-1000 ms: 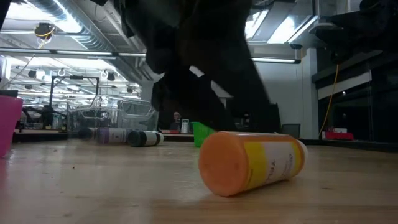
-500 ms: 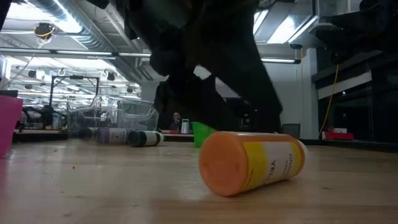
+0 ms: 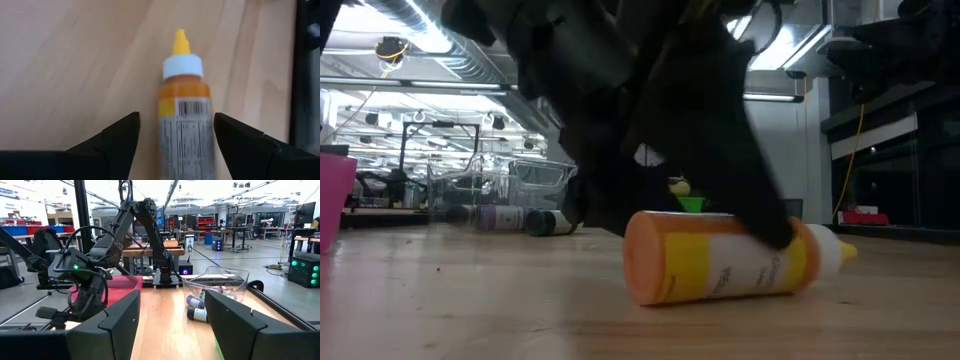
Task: Pick & Place Food Item
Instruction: Put the yellow food coloring bottle into the transparent bin
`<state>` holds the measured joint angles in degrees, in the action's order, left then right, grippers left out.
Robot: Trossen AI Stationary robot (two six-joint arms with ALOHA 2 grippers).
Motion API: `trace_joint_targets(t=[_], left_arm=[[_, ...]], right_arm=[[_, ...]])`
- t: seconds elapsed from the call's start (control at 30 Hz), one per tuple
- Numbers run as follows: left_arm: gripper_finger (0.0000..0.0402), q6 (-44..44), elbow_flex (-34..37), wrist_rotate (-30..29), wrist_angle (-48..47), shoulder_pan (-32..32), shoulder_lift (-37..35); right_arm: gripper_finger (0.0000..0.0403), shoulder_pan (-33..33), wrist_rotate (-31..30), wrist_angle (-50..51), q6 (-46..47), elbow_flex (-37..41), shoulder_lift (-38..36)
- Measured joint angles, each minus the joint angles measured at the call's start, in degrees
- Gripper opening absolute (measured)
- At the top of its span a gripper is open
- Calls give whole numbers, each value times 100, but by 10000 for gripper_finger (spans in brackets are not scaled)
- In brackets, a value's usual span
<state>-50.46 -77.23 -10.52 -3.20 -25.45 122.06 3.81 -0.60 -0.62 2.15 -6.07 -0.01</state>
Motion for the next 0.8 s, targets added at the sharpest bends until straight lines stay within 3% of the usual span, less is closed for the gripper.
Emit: trace_joint_targets(t=[0.23,0.6,0.8], left_arm=[[245,106,-76,46,-9,4,238],[139,1137,-90,222,-817,14,212],[118,1770,-44,257,-831,82,27]], right_arm=[[226,-2,2,18,24,0,0],[226,-1,22,20,48,0,0],[226,-1,22,24,61,0,0]])
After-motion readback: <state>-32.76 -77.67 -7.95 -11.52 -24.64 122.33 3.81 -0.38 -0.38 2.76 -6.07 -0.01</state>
